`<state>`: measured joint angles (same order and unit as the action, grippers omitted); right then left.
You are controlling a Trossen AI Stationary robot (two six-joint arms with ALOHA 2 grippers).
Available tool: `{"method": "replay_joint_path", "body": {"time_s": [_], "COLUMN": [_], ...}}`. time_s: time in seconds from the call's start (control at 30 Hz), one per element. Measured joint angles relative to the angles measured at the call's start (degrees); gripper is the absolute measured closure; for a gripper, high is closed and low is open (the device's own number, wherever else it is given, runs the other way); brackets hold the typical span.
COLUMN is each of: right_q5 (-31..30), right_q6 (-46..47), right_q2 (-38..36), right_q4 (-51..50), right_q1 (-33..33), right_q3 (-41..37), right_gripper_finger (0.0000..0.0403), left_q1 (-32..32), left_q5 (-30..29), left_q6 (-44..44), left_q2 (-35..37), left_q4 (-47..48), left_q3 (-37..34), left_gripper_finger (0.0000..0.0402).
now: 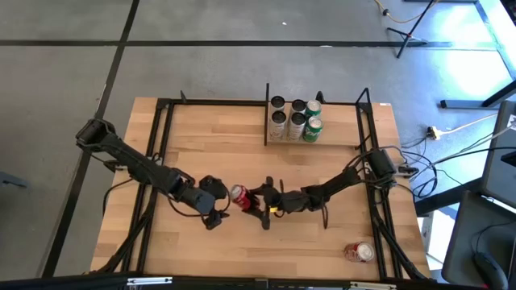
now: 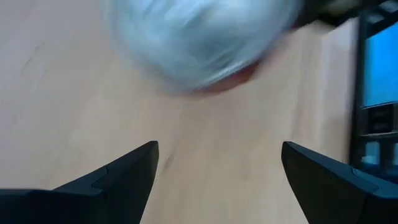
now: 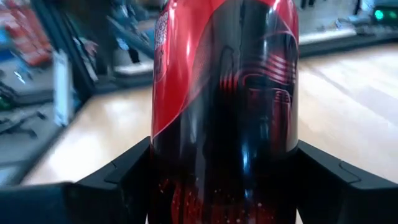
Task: Place canned beverage on shelf
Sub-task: Put the top red-white soda can on the shelf
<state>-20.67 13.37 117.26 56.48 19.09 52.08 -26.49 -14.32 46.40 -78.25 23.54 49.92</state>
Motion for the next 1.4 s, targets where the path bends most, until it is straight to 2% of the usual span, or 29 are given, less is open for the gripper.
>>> {"method": "replay_joint_path", "body": {"time_s": [0.17,0.37,0.5,0.77,0.93,1.07,1.2,1.3,1.4], "right_q5": [3.3,3.7,3.7,3.9,3.5,2.7,1.6,1.6,1.8], "right_q6": [-0.2,-0.3,-0.3,-1.3,-1.2,0.1,0.2,0.4,1.4], "right_q2": [0.0,-0.1,-0.2,0.4,0.4,0.4,0.4,0.4,0.4], "right_q4": [-1.0,-4.4,-3.9,-6.8,-7.5,-6.6,-6.5,-6.2,-5.3], "right_q1": [0.0,0.1,0.1,-0.8,-0.7,-0.9,-0.9,-0.9,-0.9], "right_q3": [1.1,1.2,1.2,2.1,2.0,2.0,2.0,2.0,2.0], "right_gripper_finger": [0.0126,0.0126,0.0126,0.0126,0.0126,0.0126,0.0126,0.0126,0.0126], "left_q1": [1.2,2.5,4.5,8.8,10.5,9.8,7.0,4.1,1.6], "left_q5": [-2.3,-0.7,0.7,5.8,13.4,17.7,20.1,18.4,15.3], "left_q6": [-0.4,-6.2,-8.3,-12.3,-12.4,-8.8,-3.7,-3.0,-3.0], "left_q2": [0.1,0.2,0.3,-0.1,2.7,8.0,9.5,7.9,5.2], "left_q4": [-2.9,-2.3,-3.2,-7.1,-4.7,0.5,5.2,9.3,9.2], "left_q3": [-1.0,3.6,4.4,4.7,4.8,4.8,4.8,4.7,4.6], "left_gripper_finger": [0.0066,0.0066,0.0066,0.0066,0.0066,0.0066,0.0066,0.0066,0.0066]}}
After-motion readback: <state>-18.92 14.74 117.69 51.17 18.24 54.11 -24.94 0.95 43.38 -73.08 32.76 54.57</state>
